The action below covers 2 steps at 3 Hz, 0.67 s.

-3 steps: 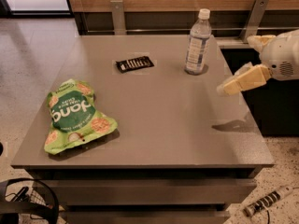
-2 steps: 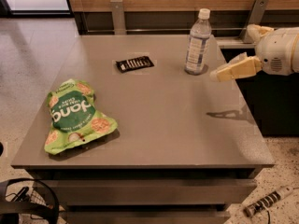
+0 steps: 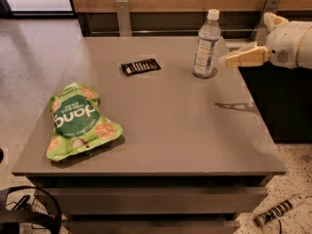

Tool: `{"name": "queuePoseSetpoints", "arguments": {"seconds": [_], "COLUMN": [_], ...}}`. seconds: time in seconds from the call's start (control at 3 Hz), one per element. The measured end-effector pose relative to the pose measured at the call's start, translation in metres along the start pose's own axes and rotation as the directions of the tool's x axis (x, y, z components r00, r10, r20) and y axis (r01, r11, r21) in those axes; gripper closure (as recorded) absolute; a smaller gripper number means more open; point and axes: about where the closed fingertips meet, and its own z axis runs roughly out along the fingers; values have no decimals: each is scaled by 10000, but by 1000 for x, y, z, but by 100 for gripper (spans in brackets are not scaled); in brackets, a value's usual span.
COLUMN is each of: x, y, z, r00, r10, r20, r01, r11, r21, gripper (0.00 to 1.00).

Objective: Knock blue plastic bottle over

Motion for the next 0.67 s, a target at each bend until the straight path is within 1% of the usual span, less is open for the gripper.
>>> {"name": "queuePoseSetpoints", "arguments": {"seconds": [0.33,0.67], "x": [13,24], "y": [-11,-17], "z": [27,67], "r00": [9963,9825], "r10": [745,1534], "r20": [421,1060], "r01": [-722,-1402], "r11": [9960,9825], "r21": [-525,-1223], "gripper": [0,0]}}
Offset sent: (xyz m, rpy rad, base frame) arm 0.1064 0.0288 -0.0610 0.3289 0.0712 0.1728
